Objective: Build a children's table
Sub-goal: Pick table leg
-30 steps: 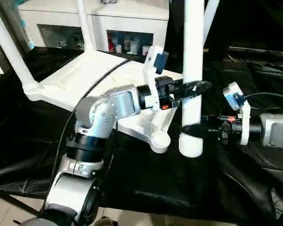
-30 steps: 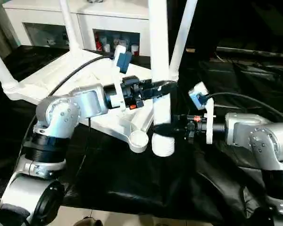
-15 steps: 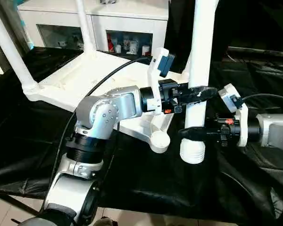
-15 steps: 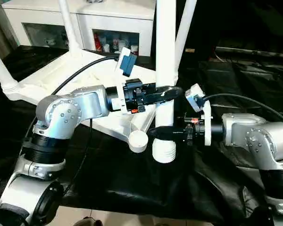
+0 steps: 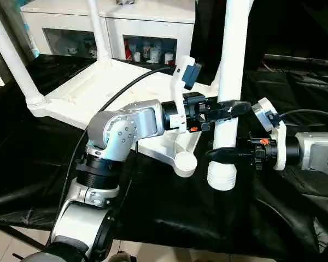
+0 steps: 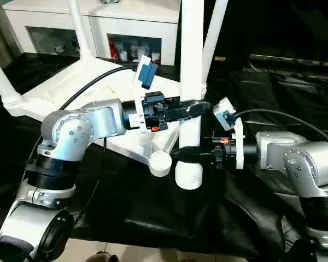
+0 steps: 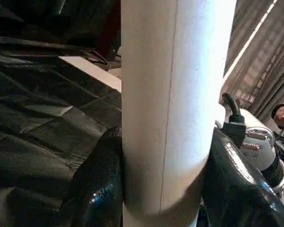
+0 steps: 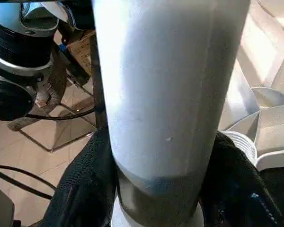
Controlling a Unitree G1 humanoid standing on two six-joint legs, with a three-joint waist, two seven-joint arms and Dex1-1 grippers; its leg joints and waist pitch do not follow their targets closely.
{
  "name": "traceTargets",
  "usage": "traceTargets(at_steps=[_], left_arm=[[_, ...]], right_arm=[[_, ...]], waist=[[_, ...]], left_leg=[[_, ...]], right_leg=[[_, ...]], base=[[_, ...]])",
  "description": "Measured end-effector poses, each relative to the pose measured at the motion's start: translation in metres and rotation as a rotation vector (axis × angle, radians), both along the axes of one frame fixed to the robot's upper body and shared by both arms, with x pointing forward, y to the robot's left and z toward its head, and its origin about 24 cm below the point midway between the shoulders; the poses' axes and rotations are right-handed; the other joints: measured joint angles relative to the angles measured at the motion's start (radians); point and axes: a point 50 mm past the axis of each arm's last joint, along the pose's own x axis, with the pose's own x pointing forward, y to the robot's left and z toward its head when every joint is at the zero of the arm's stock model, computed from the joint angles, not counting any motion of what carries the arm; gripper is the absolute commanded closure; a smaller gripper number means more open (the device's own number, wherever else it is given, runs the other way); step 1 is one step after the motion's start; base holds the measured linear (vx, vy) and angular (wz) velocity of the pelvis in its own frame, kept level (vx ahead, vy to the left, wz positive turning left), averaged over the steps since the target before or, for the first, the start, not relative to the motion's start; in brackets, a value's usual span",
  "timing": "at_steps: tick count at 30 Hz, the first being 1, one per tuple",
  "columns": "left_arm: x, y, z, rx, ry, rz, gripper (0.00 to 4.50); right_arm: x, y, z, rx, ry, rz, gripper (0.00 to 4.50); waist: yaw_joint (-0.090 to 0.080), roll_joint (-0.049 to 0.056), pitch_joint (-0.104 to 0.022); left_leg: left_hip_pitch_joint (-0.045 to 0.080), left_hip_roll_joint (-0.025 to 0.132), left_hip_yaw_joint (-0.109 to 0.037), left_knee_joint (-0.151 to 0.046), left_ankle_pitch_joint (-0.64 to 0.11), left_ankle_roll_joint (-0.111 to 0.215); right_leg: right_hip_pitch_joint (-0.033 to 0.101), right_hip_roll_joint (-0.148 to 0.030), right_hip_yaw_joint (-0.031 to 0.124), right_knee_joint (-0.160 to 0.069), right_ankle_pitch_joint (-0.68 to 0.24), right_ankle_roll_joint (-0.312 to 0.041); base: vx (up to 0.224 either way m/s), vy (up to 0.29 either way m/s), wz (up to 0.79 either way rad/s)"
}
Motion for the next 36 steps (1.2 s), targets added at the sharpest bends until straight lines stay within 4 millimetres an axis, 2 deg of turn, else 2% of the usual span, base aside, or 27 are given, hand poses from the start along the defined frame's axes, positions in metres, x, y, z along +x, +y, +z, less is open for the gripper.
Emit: traceTargets(at_steps=[2, 5, 15, 17, 22, 23, 30, 32, 36], left_arm=[[0.0001, 0.0002, 0.0, 0.0, 0.0, 0.0, 2.64], [-0.0002, 0.0003, 0.0002, -0.002, -0.001, -0.005, 2.64], [-0.0006, 0.0011, 0.0005, -0.007, -0.005, -0.018, 2.64], [-0.0008, 0.0011, 0.0006, -0.008, -0.005, -0.021, 2.64], [-0.0005, 0.0016, 0.001, -0.011, -0.01, -0.019, 2.64], [-0.0005, 0.0016, 0.001, -0.011, -0.01, -0.019, 2.64], [-0.0004, 0.0015, 0.0012, -0.013, -0.012, -0.019, 2.64], [-0.0004, 0.0015, 0.0013, -0.014, -0.012, -0.018, 2.08], [-0.0007, 0.0016, 0.0038, -0.053, 0.0, -0.024, 1.85]], right_arm=[[0.0003, -0.0002, -0.0004, -0.001, 0.001, -0.002, 1.91], [0.0003, 0.0007, -0.0029, -0.008, 0.01, 0.002, 1.7], [0.0006, 0.0007, -0.0034, -0.017, 0.004, 0.002, 1.61], [0.0004, 0.0008, -0.0033, -0.015, 0.005, 0.005, 1.9], [-0.0002, 0.0014, -0.0029, -0.004, 0.008, 0.015, 2.22], [-0.0002, 0.0016, -0.0028, -0.002, 0.009, 0.016, 2.4], [-0.0007, 0.0023, -0.0023, 0.005, 0.008, 0.022, 2.56], [-0.0006, 0.0026, -0.0022, 0.006, 0.007, 0.021, 2.57], [0.0006, 0.0054, -0.0015, 0.038, -0.004, 0.011, 2.57]], waist=[[0.0, 0.0, 0.0], [0.0, 0.0, 0.0], [0.0, 0.0, 0.0], [0.0, 0.0, 0.0], [0.0, 0.0, 0.0], [-0.001, 0.0, 0.0], [-0.001, 0.0, 0.0], [-0.001, 0.0, 0.0], [-0.001, 0.0, 0.0]], left_leg=[[0.0, 0.0, 0.0, 0.0, 0.0, 0.0], [0.0, 0.0, 0.0, 0.0, 0.0, 0.0], [0.0, 0.0, 0.0, 0.0, 0.0, 0.0], [0.0, 0.0, 0.0, 0.0, 0.0, 0.0], [0.0, 0.0, 0.0, 0.0, 0.0, 0.0], [0.0, 0.0, 0.0, 0.0, 0.0, 0.0], [0.0, 0.0, 0.0, 0.0, 0.0, 0.0], [0.0, 0.0, 0.0, 0.0, 0.0, 0.0], [0.0, 0.0, 0.0, 0.0, 0.0, 0.0]], right_leg=[[0.0, 0.0, 0.0, 0.0, 0.0, 0.0], [0.0, 0.0, 0.0, 0.0, 0.0, 0.0], [0.0, 0.0, 0.0, 0.0, 0.0, 0.0], [0.0, 0.0, 0.0, 0.0, 0.0, 0.0], [0.0, 0.0, 0.0, 0.0, 0.0, -0.001], [0.0, 0.0, 0.0, 0.0, 0.0, -0.001], [0.0, 0.0, 0.0, 0.0, 0.001, -0.001], [0.0, 0.0, 0.0, 0.0, 0.001, -0.001], [0.0, 0.0, 0.0, 0.0, 0.001, -0.001]], base=[[0.0, 0.0, 0.0], [0.0, 0.0, 0.0], [0.0, 0.0, 0.0], [0.0, 0.0, 0.0], [0.0, 0.0, 0.0], [0.0, 0.0, 0.0], [0.0, 0.0, 0.0], [0.0, 0.0, 0.0], [0.0, 0.0, 0.0]])
